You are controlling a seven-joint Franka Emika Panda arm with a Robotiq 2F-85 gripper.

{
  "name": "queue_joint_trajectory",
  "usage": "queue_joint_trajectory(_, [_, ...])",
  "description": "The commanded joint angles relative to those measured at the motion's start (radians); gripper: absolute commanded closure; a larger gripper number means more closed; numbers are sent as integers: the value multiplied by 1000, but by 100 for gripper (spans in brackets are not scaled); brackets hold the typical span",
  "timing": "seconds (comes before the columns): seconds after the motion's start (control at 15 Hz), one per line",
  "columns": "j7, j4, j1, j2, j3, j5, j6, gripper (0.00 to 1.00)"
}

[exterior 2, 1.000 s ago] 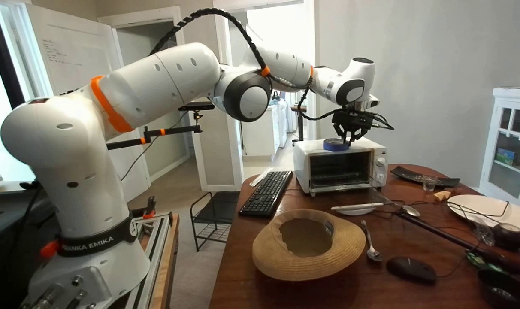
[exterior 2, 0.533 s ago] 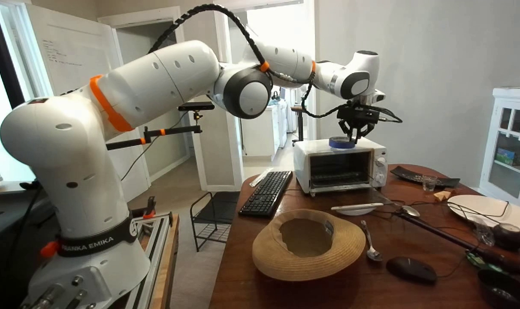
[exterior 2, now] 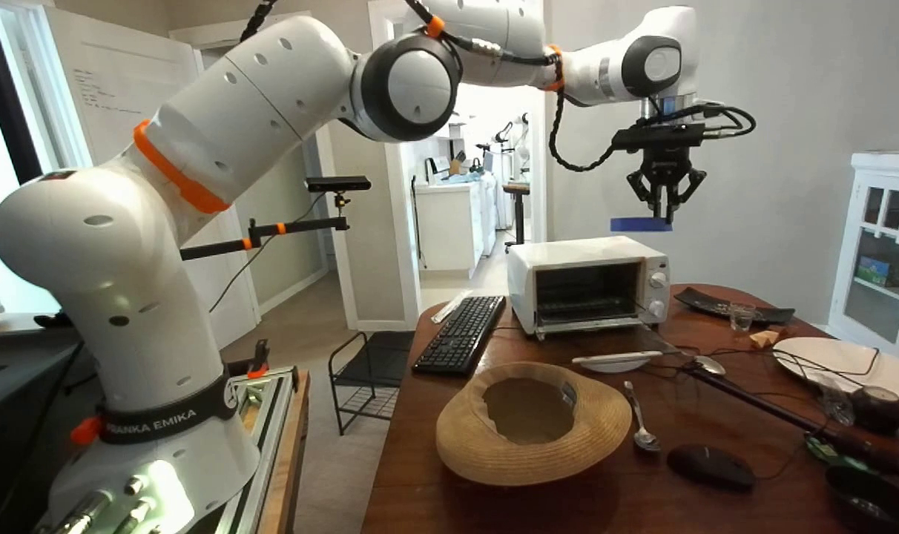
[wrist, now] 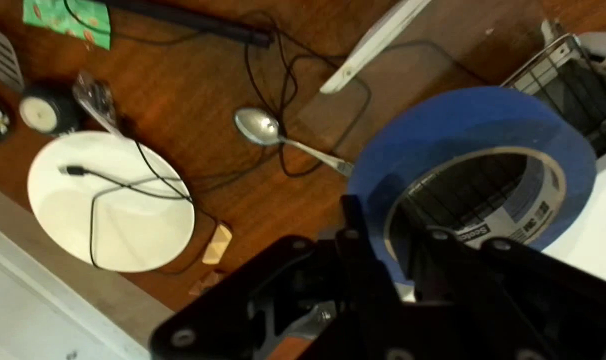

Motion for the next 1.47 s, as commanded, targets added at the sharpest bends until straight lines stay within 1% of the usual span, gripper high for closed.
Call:
queue_joint_trajectory(0.0, [68, -236, -23, -164, -9, 25, -66, 95])
queue_joint_trajectory(0.07, [34, -78, -12, -61, -12, 5, -54, 81])
queue_joint_trajectory(0.2, [47, -148, -22, -107, -11, 8, -61, 81])
queue_joint_trajectory(0.4, [50, -185, -23, -129, -10, 8, -61, 81])
queue_joint_trajectory(0.47, [51, -186, -23, -129, -10, 8, -61, 95])
queue_joint_trajectory(0.6, [66, -264, -2, -153, -32, -36, -69, 95])
queue_joint_trajectory(0.67, [66, -317, -3, -171, -35, -41, -57, 95])
queue_joint_trajectory(0.73, [63, -402, -13, -199, -35, -34, -35, 95])
queue_joint_trajectory(0.93, [74, -547, -41, -229, -23, 17, -40, 95])
queue_joint_trajectory(1.0, [98, -593, -64, -243, 6, 4, -47, 95])
queue_joint_trajectory(1.4, [239, -888, -87, -364, -3, 9, -37, 95])
